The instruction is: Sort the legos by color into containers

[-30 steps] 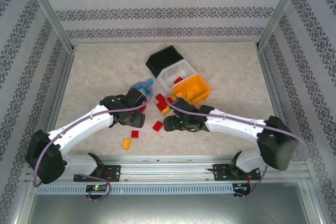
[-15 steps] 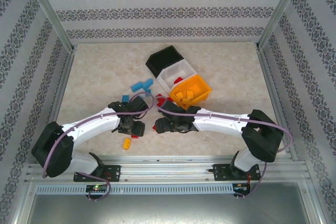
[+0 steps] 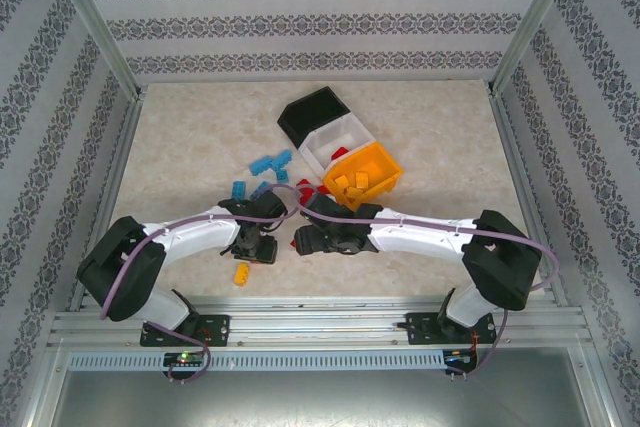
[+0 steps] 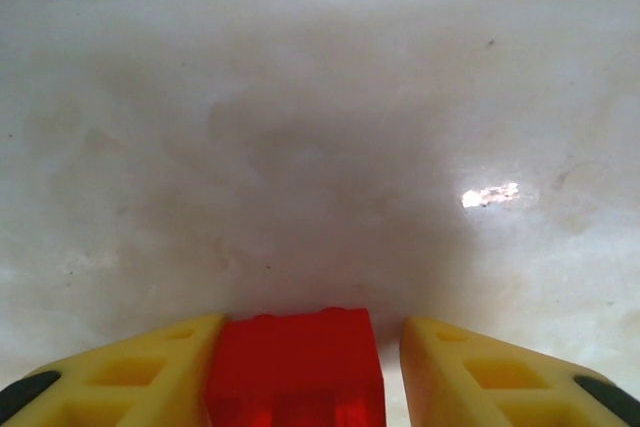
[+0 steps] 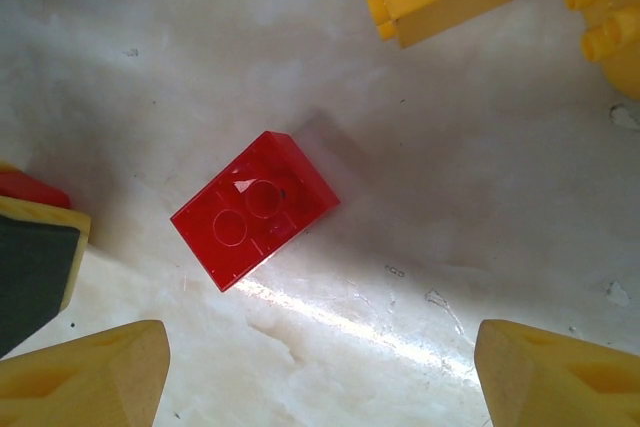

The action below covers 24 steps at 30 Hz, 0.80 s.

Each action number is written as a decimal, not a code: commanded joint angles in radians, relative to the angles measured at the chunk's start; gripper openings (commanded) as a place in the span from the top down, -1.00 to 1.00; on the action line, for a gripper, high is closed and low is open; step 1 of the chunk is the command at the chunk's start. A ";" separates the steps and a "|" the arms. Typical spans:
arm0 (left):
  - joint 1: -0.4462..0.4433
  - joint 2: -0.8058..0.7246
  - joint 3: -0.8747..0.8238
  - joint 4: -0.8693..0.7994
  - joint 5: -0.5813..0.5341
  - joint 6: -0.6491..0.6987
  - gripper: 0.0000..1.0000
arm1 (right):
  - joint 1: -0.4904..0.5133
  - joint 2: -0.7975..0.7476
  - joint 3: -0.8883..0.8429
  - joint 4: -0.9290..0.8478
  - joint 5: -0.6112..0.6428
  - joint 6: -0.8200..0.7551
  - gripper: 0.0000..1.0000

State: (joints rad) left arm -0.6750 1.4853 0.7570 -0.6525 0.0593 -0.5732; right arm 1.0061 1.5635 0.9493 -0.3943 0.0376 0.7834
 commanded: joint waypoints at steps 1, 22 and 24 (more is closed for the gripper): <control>-0.014 0.023 -0.012 0.050 0.010 -0.011 0.19 | 0.009 -0.038 -0.022 0.013 0.033 0.013 -0.61; 0.012 0.117 0.584 -0.048 -0.066 0.223 0.37 | -0.076 -0.446 -0.227 -0.035 0.180 0.046 -0.61; 0.016 0.187 0.685 -0.035 -0.065 0.266 0.37 | -0.077 -0.501 -0.256 -0.045 0.198 0.057 -0.61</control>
State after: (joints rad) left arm -0.6708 1.5917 1.3636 -0.6876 0.0170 -0.4137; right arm 0.9314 1.1168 0.7319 -0.4042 0.1707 0.8097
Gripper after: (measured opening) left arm 0.325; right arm 0.805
